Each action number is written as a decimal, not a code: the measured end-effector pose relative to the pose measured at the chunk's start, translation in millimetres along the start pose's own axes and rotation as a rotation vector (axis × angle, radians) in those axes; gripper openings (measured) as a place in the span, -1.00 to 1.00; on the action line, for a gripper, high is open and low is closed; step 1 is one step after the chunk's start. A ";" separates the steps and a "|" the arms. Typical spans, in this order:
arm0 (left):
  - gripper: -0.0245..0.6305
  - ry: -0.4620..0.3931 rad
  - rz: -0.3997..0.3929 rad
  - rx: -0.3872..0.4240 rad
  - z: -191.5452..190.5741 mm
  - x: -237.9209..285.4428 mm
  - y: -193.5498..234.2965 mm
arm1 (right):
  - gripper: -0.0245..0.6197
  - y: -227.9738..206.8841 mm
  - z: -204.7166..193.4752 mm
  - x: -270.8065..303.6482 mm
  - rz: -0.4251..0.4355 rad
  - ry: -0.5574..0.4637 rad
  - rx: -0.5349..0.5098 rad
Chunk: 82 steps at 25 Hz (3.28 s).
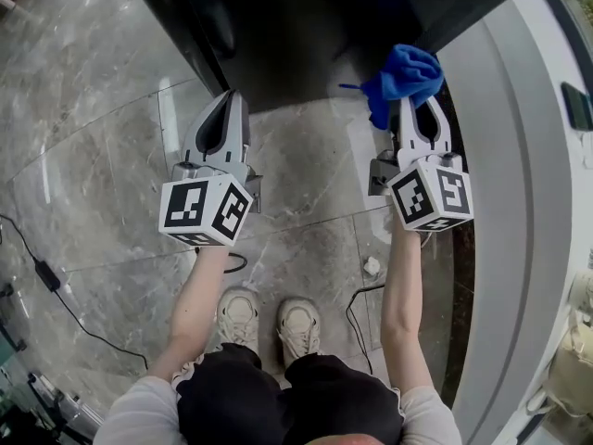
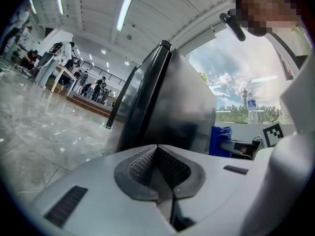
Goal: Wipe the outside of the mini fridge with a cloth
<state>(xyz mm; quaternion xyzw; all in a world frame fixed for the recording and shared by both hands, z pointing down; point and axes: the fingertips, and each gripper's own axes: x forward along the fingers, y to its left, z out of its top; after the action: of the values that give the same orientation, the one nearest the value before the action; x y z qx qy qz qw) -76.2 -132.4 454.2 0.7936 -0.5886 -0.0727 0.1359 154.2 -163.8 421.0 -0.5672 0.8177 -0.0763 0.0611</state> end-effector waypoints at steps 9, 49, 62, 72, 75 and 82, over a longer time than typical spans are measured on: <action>-0.91 -0.054 0.124 0.049 19.2 -41.9 48.2 | -0.68 124.8 -36.1 26.8 0.243 0.051 0.031; -0.91 -0.014 -0.017 0.032 -32.9 32.3 -11.7 | -0.68 -37.5 -51.6 47.5 -0.074 0.080 -0.043; -0.91 0.024 -0.047 0.023 -56.8 47.8 -31.9 | -0.67 -100.8 -49.9 41.8 -0.140 0.098 -0.088; -0.91 0.024 -0.027 0.017 -54.8 42.9 -20.1 | -0.67 -110.9 -48.5 40.4 -0.159 0.102 -0.084; -0.91 0.027 -0.024 0.014 -57.3 42.3 -18.6 | -0.68 -118.7 -48.6 39.3 -0.176 0.107 -0.073; -0.91 0.034 -0.013 0.010 -60.8 43.2 -13.0 | -0.67 -121.4 -49.3 40.1 -0.179 0.120 -0.100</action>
<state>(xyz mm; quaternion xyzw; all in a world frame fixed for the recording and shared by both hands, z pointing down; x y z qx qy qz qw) -34.8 -162.2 510.1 0.7993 -0.5813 -0.0569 0.1413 242.5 -240.5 492.5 -0.6346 0.7689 -0.0742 -0.0231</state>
